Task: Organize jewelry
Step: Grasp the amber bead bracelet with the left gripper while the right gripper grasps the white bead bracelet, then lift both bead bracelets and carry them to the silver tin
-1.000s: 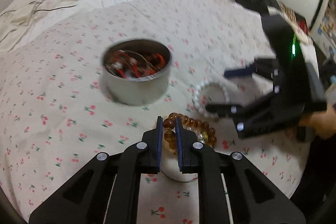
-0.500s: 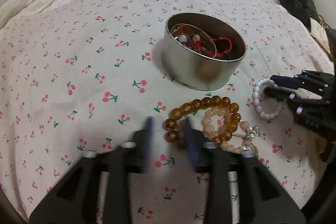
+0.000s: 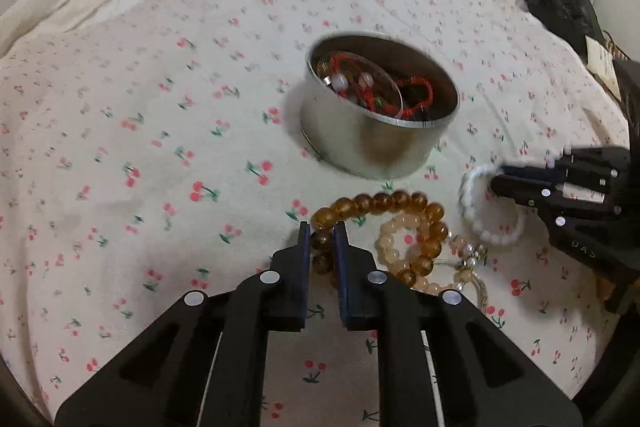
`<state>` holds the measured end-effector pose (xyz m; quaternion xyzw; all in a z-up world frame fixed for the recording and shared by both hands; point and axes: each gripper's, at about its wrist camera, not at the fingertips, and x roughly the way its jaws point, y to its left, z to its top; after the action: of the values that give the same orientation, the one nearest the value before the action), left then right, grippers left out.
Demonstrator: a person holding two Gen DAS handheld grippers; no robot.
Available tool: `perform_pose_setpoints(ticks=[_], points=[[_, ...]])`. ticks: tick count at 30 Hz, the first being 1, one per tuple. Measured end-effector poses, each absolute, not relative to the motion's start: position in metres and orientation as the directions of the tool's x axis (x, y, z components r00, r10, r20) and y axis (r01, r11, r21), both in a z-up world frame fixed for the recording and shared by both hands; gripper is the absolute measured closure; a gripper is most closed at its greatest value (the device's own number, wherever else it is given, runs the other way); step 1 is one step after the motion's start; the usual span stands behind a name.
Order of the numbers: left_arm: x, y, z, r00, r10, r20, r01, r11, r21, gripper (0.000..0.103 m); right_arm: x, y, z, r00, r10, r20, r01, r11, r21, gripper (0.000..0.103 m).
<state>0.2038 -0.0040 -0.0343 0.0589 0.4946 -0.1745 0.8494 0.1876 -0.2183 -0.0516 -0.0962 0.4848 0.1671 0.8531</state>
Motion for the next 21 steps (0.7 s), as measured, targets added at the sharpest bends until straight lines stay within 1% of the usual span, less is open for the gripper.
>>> perform_pose_setpoints(ticks=[4, 8, 9, 10, 11, 12, 13, 15, 17, 18, 19, 20, 21], points=[[0.206, 0.010, -0.020, 0.492, -0.251, -0.833, 0.313, 0.945, -0.099, 0.093, 0.186, -0.220, -0.037, 0.527, 0.247, -0.813, -0.378, 0.925, 0.037, 0.095], [0.213, 0.011, -0.030, 0.464, -0.221, -0.858, 0.290, 0.953, -0.088, 0.092, 0.193, -0.223, -0.045, 0.499, 0.217, -0.839, -0.351, 0.936, 0.033, 0.094], [0.213, 0.008, -0.033, 0.453, -0.210, -0.866, 0.295, 0.952, -0.076, 0.092, 0.194, -0.223, -0.048, 0.490, 0.200, -0.848, -0.342, 0.939, 0.024, 0.085], [0.213, 0.005, -0.035, 0.452, -0.196, -0.870, 0.292, 0.954, -0.063, 0.092, 0.194, -0.222, -0.049, 0.495, 0.188, -0.848, -0.341, 0.940, 0.009, 0.063], [0.213, 0.003, -0.037, 0.451, -0.188, -0.872, 0.289, 0.956, -0.057, 0.092, 0.193, -0.220, -0.049, 0.502, 0.175, -0.847, -0.350, 0.937, -0.014, 0.056], [0.215, 0.001, -0.038, 0.443, -0.185, -0.877, 0.292, 0.955, -0.054, 0.090, 0.193, -0.217, -0.050, 0.499, 0.173, -0.849, -0.363, 0.931, -0.024, 0.054], [0.216, -0.001, -0.040, 0.433, -0.183, -0.882, 0.296, 0.954, -0.052, 0.087, 0.192, -0.216, -0.053, 0.489, 0.172, -0.855, -0.369, 0.929, -0.024, 0.054], [0.216, 0.003, -0.045, 0.436, -0.156, -0.886, 0.280, 0.960, -0.031, 0.072, 0.192, -0.213, -0.057, 0.480, 0.160, -0.862, -0.377, 0.926, -0.038, 0.054], [0.213, 0.003, -0.045, 0.438, -0.148, -0.887, 0.280, 0.960, -0.022, 0.068, 0.190, -0.213, -0.057, 0.471, 0.183, -0.863, -0.386, 0.922, -0.015, 0.066], [0.212, 0.003, -0.045, 0.439, -0.145, -0.887, 0.280, 0.960, -0.018, 0.068, 0.191, -0.213, -0.058, 0.469, 0.188, -0.863, -0.384, 0.923, -0.008, 0.082], [0.211, 0.003, -0.045, 0.443, -0.144, -0.885, 0.284, 0.959, -0.014, 0.068, 0.191, -0.213, -0.057, 0.469, 0.195, -0.861, -0.385, 0.923, -0.001, 0.093], [0.211, 0.002, -0.044, 0.442, -0.154, -0.884, 0.295, 0.955, -0.018, 0.078, 0.190, -0.214, -0.056, 0.470, 0.204, -0.859, -0.384, 0.923, 0.009, 0.095], [0.210, 0.001, -0.043, 0.437, -0.175, -0.882, 0.311, 0.950, -0.034, 0.092, 0.188, -0.214, -0.054, 0.474, 0.213, -0.855, -0.383, 0.924, 0.018, 0.095]])
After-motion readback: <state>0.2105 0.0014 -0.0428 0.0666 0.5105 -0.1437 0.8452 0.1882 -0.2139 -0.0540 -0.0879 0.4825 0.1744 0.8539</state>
